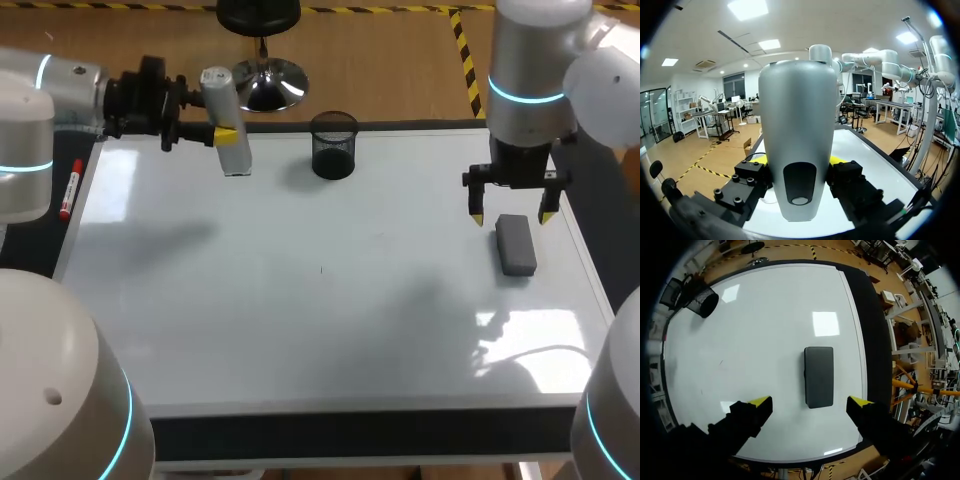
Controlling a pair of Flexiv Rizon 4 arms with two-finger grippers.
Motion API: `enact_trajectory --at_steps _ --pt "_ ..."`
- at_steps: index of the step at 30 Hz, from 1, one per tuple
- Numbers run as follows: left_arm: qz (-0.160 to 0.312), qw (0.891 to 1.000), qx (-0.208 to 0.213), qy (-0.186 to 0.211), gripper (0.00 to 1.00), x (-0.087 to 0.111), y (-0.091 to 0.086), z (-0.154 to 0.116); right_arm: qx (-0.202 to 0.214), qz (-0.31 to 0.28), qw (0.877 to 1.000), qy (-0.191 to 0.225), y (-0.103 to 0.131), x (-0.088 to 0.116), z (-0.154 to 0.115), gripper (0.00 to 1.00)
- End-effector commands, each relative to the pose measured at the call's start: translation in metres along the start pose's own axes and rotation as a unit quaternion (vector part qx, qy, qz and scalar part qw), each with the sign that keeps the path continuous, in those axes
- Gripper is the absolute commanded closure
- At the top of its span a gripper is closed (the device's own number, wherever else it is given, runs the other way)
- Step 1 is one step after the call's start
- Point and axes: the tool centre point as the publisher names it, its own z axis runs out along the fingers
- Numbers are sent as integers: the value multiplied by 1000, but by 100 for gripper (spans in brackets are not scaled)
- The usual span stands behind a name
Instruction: Pick up the inspection probe, press it on each red-marked spot on the whiteboard one by one, put down the probe, pick up the eraser, and wipe off all the red marks.
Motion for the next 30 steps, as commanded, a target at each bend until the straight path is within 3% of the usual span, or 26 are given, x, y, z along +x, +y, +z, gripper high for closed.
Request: enact_trajectory --at_steps 1,22,30 --pt "-3 1000 -10 8 100 -10 -1 4 -1 -1 1000 1 -1 -2 -1 0" --pt "-9 999 -4 43 100 -28 -8 52 -1 -1 1000 1 -1 -2 -1 0" --pt "-5 998 -3 58 100 -34 -20 69 -1 -1 1000 1 -1 -2 -1 0"
